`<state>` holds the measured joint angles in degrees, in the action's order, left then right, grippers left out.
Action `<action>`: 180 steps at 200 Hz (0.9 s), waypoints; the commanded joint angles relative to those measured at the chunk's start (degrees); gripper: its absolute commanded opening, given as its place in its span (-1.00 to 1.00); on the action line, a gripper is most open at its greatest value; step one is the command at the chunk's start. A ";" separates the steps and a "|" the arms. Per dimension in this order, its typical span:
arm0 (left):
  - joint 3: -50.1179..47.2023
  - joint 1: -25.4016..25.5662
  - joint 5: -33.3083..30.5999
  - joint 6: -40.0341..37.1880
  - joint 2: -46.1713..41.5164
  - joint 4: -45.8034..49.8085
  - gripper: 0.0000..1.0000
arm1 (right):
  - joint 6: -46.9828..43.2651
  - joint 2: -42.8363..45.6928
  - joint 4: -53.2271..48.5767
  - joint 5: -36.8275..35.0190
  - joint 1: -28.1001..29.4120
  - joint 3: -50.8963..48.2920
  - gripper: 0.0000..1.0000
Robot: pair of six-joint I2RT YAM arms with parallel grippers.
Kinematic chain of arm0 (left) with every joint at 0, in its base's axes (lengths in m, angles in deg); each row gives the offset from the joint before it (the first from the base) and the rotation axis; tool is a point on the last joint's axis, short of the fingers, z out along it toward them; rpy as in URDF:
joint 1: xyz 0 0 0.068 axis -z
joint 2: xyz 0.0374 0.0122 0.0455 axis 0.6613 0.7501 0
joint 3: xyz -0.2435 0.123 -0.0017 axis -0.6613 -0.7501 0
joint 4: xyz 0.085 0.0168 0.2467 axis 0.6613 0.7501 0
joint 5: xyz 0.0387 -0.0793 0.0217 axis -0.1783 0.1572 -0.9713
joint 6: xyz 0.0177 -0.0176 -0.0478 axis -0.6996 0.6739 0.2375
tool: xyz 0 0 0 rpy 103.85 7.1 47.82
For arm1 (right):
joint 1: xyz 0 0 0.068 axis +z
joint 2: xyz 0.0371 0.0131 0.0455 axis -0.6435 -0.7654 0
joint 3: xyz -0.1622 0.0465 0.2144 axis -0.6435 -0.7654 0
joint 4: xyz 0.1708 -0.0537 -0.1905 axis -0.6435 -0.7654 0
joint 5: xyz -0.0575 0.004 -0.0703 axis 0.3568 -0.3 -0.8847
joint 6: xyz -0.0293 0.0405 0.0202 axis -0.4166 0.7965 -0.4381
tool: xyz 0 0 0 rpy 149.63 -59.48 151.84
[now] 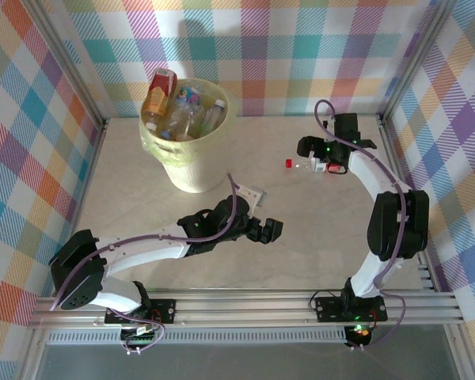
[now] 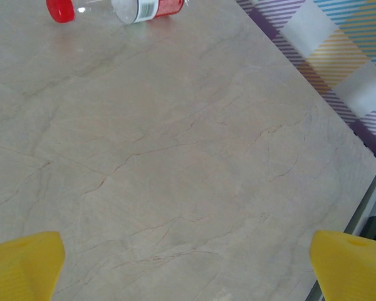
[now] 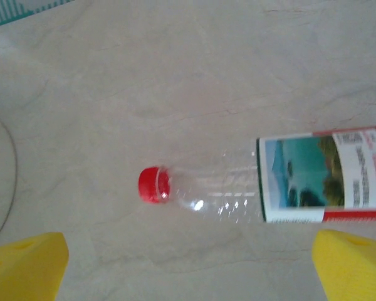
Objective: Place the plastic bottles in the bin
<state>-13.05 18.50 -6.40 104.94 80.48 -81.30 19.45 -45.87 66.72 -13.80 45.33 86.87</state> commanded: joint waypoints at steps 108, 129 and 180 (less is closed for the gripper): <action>-0.88 0.83 0.77 1.20 -1.98 -1.23 1.00 | -3.44 -14.00 -6.41 -2.93 -2.41 11.50 0.99; -1.17 0.83 1.12 1.33 -2.20 -1.43 1.00 | -2.79 -12.43 -6.76 -2.92 -3.66 9.20 1.00; -1.36 0.92 4.70 5.83 -0.62 -3.55 1.00 | -1.84 -10.62 -9.89 -3.21 -5.28 6.34 0.99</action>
<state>-13.84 18.55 -5.05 107.61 79.62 -81.34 16.63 -60.23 59.42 -16.64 40.46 94.78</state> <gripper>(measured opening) 0.997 0.996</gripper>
